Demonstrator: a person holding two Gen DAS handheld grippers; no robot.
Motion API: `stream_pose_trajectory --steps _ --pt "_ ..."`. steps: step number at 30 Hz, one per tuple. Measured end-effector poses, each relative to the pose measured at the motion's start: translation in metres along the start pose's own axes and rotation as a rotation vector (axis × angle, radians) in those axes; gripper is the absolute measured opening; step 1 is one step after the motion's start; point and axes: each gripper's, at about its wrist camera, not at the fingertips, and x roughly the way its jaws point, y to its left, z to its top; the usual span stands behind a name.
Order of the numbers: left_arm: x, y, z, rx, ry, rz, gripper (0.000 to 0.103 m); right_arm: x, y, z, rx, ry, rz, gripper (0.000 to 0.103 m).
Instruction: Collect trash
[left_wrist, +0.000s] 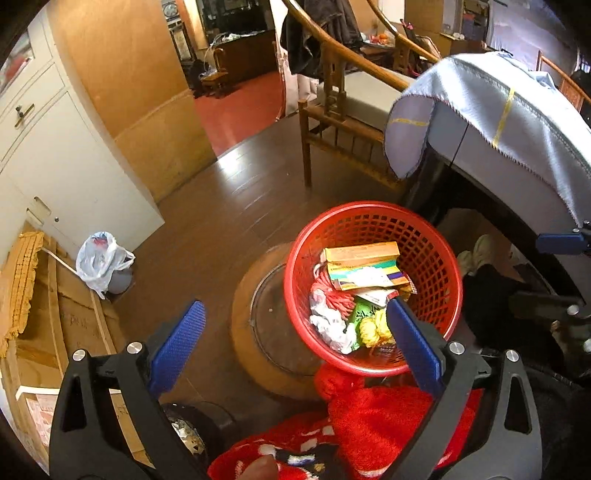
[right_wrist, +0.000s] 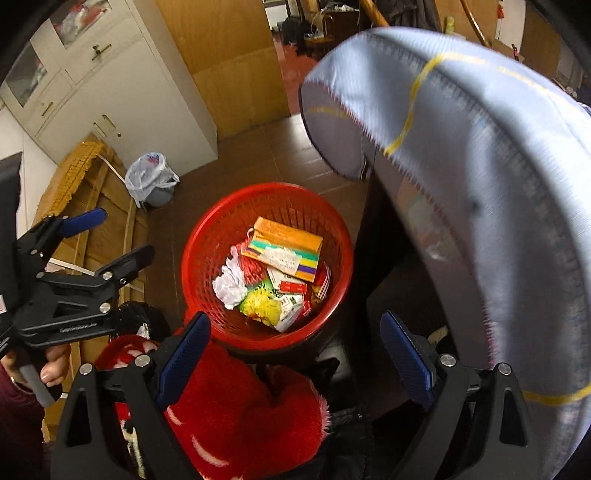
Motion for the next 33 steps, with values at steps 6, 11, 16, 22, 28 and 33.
stream_pose_trajectory --steps 6,11,16,22,28,33 --pt "0.002 -0.009 -0.001 0.014 0.008 -0.014 0.095 0.008 -0.001 -0.005 -0.009 0.005 -0.015 0.091" --pt "0.001 -0.011 0.0 0.012 0.002 -0.018 0.095 0.009 -0.004 -0.005 -0.004 -0.001 -0.017 0.091" --pt "0.0 -0.01 0.001 0.008 -0.002 -0.016 0.095 0.01 -0.003 -0.004 -0.011 -0.002 -0.019 0.091" --pt "0.0 -0.011 0.001 0.009 0.003 -0.019 0.095 0.01 -0.002 -0.005 -0.01 -0.001 -0.017 0.091" --pt "0.0 -0.012 0.001 0.009 0.001 -0.02 0.095 0.011 -0.003 -0.004 -0.01 -0.001 -0.017 0.091" --pt "0.0 -0.015 0.002 0.021 -0.003 -0.01 0.095 0.01 -0.003 -0.004 -0.008 -0.002 -0.016 0.091"
